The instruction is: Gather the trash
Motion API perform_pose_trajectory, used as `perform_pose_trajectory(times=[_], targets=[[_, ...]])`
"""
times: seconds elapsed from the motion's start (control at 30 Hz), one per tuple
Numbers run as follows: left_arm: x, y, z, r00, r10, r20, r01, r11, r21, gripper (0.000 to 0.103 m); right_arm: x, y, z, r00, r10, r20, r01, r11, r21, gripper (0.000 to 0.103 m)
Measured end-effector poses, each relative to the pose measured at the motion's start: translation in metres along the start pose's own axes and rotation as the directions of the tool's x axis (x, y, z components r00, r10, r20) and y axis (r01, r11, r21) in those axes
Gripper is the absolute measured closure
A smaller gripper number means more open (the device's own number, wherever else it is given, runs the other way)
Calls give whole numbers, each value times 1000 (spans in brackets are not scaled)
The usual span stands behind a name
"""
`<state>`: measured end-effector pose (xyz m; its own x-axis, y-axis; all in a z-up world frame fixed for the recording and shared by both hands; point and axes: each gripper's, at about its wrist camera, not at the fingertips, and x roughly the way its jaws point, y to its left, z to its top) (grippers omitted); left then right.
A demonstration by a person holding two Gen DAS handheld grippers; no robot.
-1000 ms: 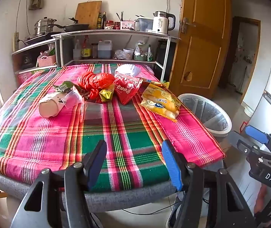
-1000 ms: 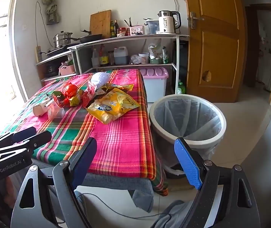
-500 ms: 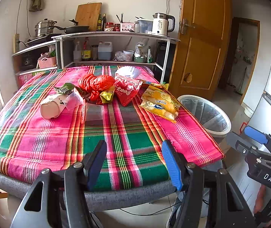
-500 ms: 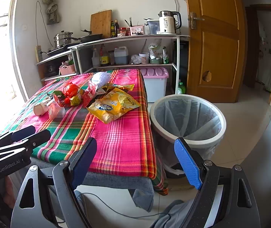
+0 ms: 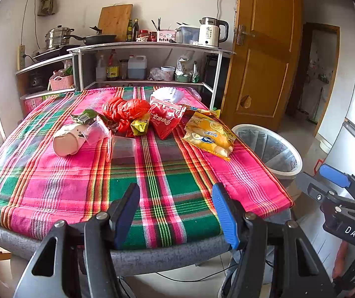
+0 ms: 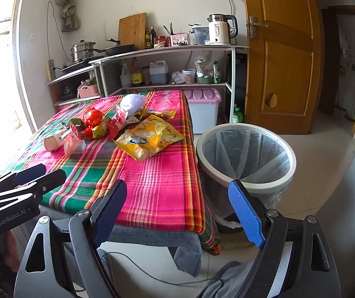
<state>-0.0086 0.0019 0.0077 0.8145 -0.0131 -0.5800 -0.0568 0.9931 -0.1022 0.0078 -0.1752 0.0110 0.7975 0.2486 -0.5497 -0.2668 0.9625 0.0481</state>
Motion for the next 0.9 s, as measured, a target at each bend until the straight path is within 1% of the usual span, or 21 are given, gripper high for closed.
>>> perform_pose_trajectory(times=[0.9], targets=[[-2, -1, 0, 1000, -4, 10, 4, 1000, 4, 40, -2, 1, 1, 1000, 0, 0, 0, 1000, -1, 19]])
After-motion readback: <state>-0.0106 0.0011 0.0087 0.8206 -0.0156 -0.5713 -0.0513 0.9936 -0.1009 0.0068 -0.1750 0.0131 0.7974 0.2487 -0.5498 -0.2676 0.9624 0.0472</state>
